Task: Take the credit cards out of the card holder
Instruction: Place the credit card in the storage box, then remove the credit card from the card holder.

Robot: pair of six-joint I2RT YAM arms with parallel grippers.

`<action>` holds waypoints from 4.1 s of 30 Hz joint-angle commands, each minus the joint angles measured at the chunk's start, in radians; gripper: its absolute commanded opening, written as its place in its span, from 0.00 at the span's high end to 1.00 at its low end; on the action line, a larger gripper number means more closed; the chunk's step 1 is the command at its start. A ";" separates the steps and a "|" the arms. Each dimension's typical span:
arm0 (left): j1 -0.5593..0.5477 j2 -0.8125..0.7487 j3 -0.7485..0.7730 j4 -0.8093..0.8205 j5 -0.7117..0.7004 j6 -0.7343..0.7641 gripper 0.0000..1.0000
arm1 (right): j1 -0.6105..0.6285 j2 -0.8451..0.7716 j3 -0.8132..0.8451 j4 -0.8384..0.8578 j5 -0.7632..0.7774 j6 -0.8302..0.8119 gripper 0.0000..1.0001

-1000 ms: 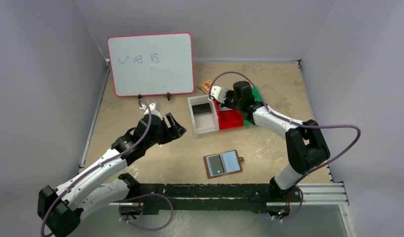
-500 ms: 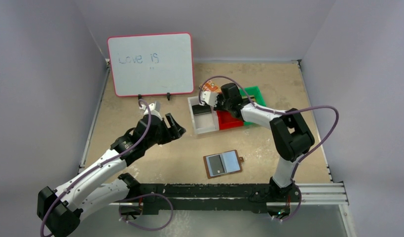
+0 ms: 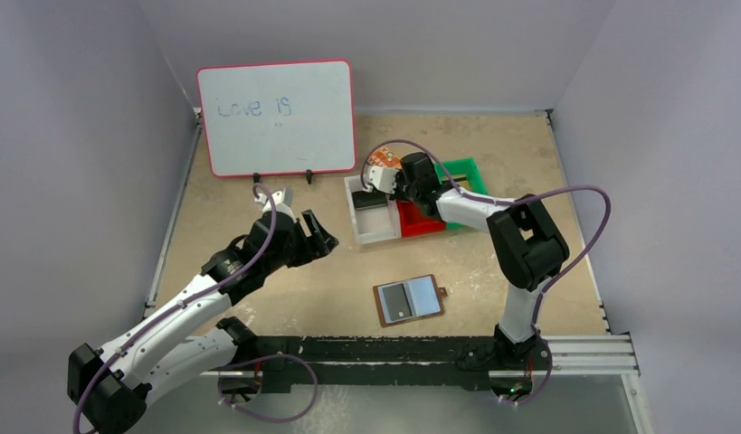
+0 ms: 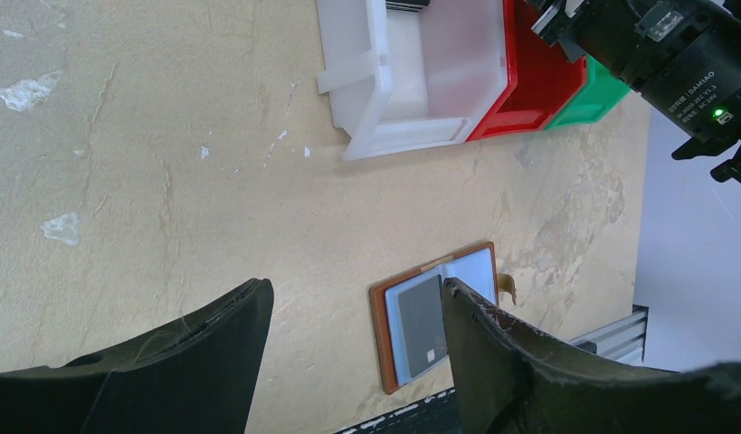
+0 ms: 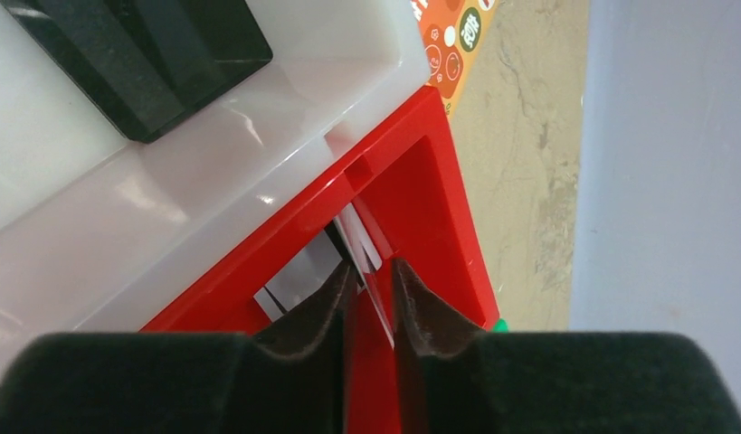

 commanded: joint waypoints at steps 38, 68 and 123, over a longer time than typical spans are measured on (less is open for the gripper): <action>0.004 0.026 -0.001 0.073 0.085 -0.022 0.33 | -0.023 -0.133 0.024 -0.011 -0.169 0.205 0.34; -0.253 0.319 -0.052 0.288 0.021 -0.170 0.44 | -0.018 -0.921 -0.814 -0.040 -0.653 1.738 0.48; -0.499 0.734 0.098 0.269 -0.033 -0.137 0.81 | 0.037 -0.650 -1.016 0.376 -0.727 1.987 0.71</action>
